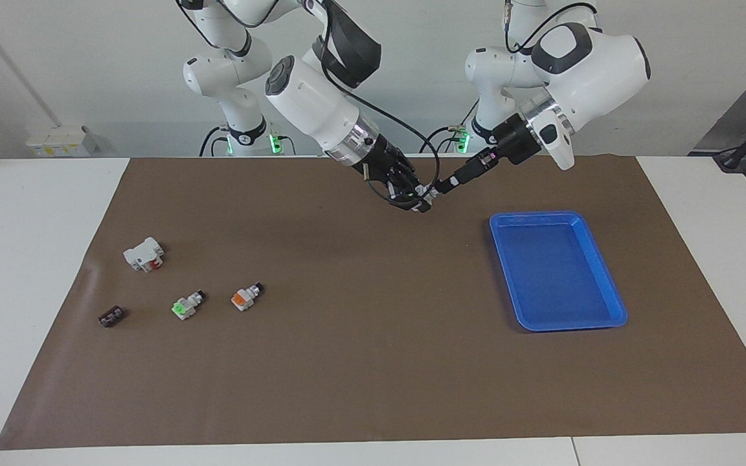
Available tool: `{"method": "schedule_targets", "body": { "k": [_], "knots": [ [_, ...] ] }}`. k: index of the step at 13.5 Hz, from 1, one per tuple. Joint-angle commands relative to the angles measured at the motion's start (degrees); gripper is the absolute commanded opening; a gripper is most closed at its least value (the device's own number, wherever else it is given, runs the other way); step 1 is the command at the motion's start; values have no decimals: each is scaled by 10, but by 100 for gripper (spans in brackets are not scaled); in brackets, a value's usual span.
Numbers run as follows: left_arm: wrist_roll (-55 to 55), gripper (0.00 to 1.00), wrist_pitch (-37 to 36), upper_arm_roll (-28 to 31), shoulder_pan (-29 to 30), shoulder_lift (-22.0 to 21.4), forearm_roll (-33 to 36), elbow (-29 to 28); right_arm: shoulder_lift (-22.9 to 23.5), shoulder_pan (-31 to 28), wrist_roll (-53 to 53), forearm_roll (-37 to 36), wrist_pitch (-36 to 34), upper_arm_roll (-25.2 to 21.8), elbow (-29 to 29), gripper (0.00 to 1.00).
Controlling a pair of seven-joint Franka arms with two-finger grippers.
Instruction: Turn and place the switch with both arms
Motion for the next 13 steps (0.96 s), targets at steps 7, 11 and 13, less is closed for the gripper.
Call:
{"method": "schedule_targets", "body": {
  "k": [7,11,13],
  "knots": [
    [3,22,26,3,-17,-9,-11,-19,-4,-6,7,11,-9,1,1,0],
    [12,17,35,3,-23,-8,-11,-23,-9,-12,6,11,-14,0,-2,0],
    [15,12,35,4,-23,-8,-11,-23,-11,-12,6,11,-18,0,-3,0]
  ]
}}
